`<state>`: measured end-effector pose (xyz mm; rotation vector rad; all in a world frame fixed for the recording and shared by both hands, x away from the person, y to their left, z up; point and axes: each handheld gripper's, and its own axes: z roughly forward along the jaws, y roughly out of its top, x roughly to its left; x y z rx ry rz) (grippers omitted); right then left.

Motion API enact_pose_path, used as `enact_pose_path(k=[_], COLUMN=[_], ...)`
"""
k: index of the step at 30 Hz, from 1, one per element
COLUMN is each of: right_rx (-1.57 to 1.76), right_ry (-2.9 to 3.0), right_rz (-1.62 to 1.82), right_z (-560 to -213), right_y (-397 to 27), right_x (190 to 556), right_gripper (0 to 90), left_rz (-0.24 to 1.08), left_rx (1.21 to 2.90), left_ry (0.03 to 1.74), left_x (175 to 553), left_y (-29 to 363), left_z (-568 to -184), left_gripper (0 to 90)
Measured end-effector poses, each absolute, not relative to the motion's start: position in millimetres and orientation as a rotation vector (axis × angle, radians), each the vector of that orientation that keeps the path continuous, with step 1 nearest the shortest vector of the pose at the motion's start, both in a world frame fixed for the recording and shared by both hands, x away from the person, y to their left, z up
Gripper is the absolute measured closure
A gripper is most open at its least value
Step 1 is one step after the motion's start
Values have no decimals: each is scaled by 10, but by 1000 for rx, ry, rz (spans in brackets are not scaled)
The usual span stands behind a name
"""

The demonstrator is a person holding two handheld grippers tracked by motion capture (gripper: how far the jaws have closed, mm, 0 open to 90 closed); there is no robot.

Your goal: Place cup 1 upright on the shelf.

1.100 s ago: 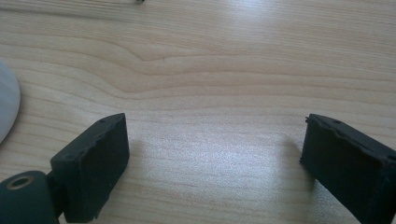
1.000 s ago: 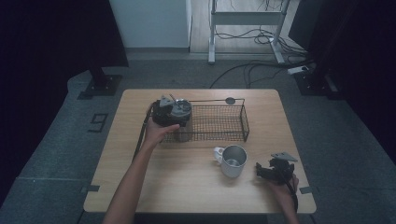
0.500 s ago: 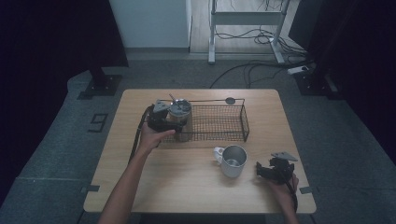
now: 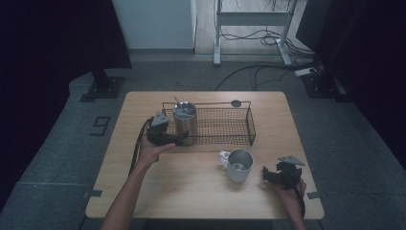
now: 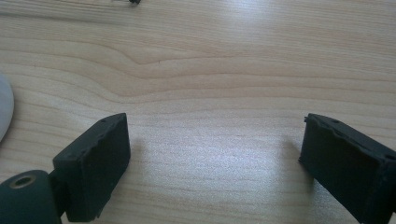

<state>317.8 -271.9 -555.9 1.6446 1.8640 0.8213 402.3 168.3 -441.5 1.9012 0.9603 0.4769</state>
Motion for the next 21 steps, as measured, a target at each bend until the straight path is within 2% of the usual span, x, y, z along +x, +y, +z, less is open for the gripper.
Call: enact_pose_path(k=[12, 21], right_rx=[1646, 1647], right_ry=[1862, 1860], right_rz=[821, 821], right_z=[-5558, -5558], right_y=[-2719, -2719], right_x=[3178, 3177], right_gripper=[85, 88], left_rz=[425, 400], left_rx=[1905, 1909], left_ry=[916, 921], left_x=[3553, 3236], left_y=[1766, 1843], left_z=[-4455, -4658], left_gripper=[13, 23])
